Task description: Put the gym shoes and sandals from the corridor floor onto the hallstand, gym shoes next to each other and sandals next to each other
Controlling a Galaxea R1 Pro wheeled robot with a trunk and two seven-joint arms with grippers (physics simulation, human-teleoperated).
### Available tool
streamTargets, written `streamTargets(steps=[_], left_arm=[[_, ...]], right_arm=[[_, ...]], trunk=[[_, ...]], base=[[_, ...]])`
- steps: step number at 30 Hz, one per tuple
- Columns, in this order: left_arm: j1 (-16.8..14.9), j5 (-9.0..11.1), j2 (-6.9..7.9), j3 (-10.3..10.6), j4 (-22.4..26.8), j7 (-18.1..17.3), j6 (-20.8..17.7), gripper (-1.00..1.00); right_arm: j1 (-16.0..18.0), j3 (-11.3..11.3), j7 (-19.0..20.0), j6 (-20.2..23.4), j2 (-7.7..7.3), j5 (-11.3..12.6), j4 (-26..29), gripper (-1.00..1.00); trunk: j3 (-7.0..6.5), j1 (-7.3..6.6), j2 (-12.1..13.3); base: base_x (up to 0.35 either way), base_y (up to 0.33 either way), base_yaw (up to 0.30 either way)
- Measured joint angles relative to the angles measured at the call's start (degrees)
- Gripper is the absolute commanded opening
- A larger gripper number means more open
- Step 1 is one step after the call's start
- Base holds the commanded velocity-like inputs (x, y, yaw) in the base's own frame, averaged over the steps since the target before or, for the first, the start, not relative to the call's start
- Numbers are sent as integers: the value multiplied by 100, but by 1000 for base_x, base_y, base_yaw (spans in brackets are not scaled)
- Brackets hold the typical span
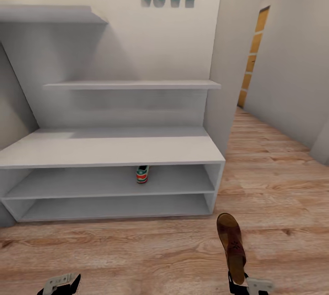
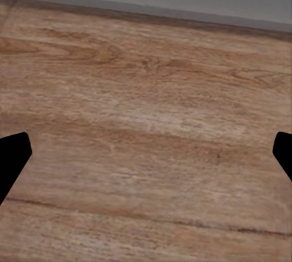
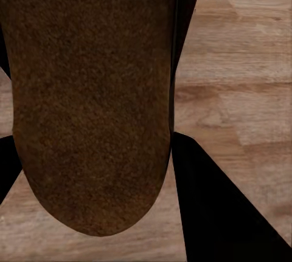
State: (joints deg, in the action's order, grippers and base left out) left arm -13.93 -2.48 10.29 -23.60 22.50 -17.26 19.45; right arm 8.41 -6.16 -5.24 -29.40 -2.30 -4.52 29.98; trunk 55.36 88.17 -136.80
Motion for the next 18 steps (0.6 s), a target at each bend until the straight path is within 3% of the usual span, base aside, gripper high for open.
streamTargets(steps=[11,18], left_arm=[[2,1,-6,0,0,-2,1,100],[2,1,0,-1,0,-2,-7,100]], right_arm=[[0,2,0,0,2,5,7,-100],[0,0,0,-5,9,8,9,-100]], trunk=[[0,0,0],[0,2,0]], base=[[-4,307,0],[-153,295,0]])
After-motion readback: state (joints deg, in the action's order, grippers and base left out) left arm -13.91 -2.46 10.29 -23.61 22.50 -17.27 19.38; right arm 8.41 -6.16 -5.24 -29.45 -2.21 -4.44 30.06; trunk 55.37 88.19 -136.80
